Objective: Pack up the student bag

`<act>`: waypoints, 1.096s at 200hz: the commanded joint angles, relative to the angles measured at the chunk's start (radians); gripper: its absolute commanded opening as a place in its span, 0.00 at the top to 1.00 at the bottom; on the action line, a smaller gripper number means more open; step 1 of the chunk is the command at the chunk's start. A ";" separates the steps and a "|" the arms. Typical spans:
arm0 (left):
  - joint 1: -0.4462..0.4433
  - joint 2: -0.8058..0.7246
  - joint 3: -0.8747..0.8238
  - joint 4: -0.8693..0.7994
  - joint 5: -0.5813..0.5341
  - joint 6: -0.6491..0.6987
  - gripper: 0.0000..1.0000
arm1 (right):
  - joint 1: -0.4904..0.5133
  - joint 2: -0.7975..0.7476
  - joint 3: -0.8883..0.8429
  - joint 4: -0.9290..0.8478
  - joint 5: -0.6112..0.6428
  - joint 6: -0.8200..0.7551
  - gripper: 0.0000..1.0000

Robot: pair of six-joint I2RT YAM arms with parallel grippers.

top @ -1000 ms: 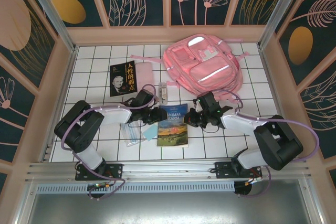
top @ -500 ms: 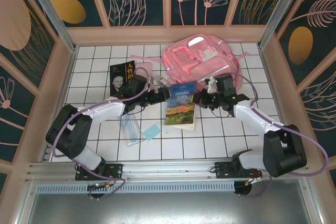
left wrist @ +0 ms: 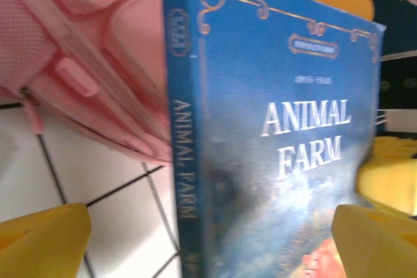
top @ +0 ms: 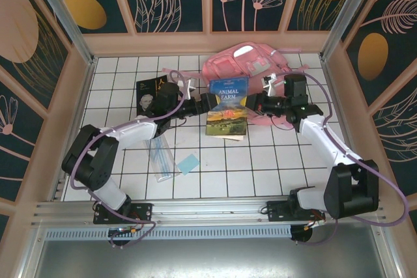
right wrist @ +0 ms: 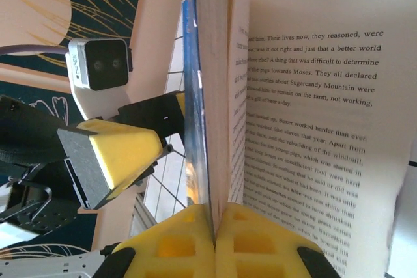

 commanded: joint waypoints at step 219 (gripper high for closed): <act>-0.031 0.114 0.024 0.625 -0.542 -0.423 1.00 | 0.279 0.068 -0.266 0.798 0.453 0.592 0.01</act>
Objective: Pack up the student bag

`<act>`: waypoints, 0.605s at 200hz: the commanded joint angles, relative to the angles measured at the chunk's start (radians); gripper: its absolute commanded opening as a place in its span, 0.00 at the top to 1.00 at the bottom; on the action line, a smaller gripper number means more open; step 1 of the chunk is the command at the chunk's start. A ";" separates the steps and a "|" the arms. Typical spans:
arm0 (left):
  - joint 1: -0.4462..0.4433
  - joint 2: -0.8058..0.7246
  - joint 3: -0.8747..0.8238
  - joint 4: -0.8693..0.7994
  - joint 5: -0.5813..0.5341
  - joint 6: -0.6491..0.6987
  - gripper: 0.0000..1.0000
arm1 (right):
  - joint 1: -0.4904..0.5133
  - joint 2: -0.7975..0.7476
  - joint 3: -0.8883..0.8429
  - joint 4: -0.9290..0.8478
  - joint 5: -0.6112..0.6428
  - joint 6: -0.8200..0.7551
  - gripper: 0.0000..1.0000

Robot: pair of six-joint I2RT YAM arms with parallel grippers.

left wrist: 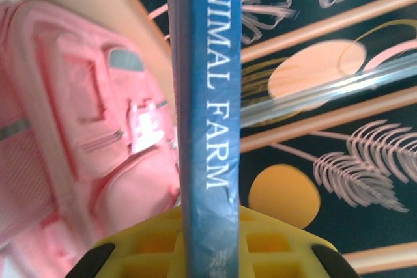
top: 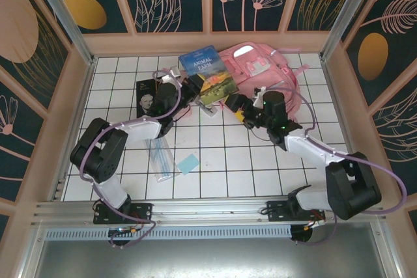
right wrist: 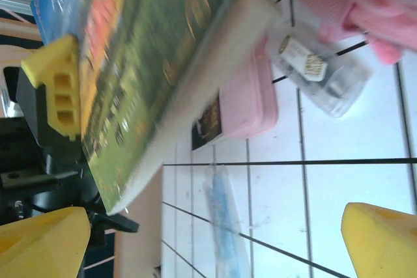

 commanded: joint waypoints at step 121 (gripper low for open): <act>-0.104 0.049 0.000 0.223 -0.035 -0.150 0.66 | 0.020 0.149 0.050 0.542 0.096 0.099 1.00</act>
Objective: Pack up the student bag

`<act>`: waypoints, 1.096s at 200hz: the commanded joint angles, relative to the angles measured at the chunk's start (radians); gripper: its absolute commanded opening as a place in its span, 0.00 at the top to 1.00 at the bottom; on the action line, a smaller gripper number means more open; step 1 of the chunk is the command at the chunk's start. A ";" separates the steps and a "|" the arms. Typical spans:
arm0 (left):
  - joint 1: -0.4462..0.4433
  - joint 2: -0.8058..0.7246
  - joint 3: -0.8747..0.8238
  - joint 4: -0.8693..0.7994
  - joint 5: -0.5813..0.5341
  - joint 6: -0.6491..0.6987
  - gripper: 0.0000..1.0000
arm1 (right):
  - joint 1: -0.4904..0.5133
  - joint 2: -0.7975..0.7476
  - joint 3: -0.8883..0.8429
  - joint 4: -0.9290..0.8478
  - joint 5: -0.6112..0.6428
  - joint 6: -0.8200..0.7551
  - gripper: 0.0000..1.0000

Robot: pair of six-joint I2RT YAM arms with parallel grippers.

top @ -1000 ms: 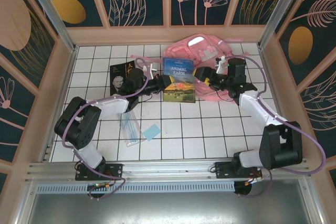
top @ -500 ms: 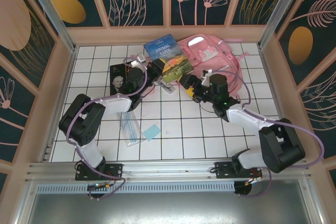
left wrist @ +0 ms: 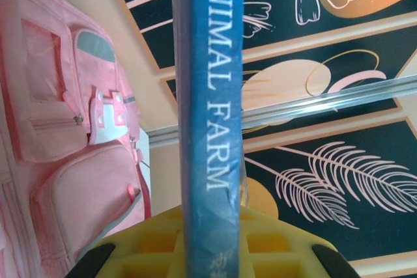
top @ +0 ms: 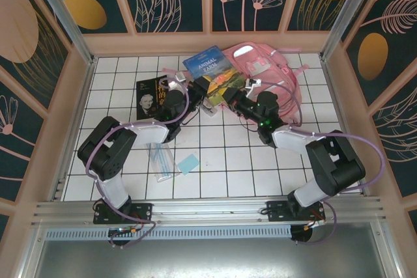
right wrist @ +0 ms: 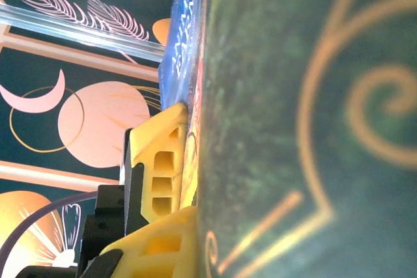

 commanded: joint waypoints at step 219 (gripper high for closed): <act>-0.191 0.708 1.416 -1.582 0.071 1.326 0.25 | -0.860 -0.414 0.122 -0.922 -0.208 -0.578 1.00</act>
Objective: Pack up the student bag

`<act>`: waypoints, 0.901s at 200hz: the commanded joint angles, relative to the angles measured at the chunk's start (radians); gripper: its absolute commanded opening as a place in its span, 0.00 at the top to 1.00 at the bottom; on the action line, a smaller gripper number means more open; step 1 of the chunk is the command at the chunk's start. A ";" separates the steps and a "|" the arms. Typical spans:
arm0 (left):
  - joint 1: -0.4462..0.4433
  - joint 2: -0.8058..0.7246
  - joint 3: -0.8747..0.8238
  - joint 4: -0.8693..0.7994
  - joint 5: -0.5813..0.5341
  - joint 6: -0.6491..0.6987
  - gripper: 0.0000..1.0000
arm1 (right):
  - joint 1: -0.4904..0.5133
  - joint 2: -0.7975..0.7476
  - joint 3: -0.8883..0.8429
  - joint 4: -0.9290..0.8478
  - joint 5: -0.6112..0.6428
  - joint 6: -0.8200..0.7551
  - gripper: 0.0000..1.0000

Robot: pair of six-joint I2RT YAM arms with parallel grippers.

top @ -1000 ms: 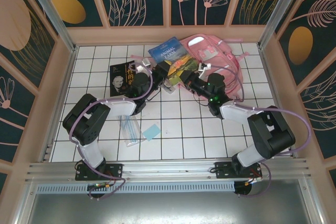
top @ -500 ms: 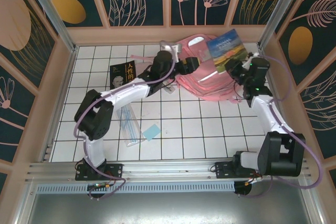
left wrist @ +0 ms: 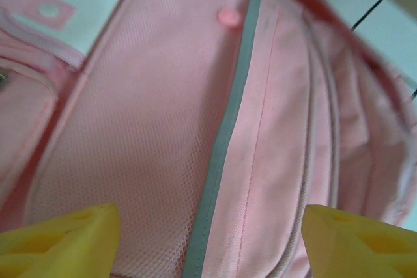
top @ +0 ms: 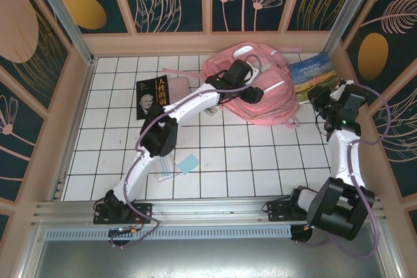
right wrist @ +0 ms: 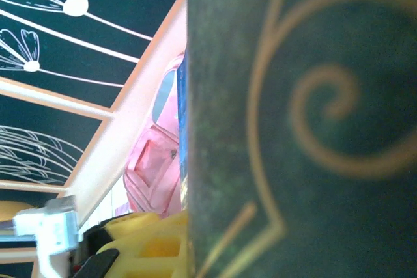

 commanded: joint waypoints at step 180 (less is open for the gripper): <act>-0.052 0.300 0.110 -0.095 -0.252 0.294 0.33 | -0.007 -0.040 -0.024 0.027 -0.110 -0.018 1.00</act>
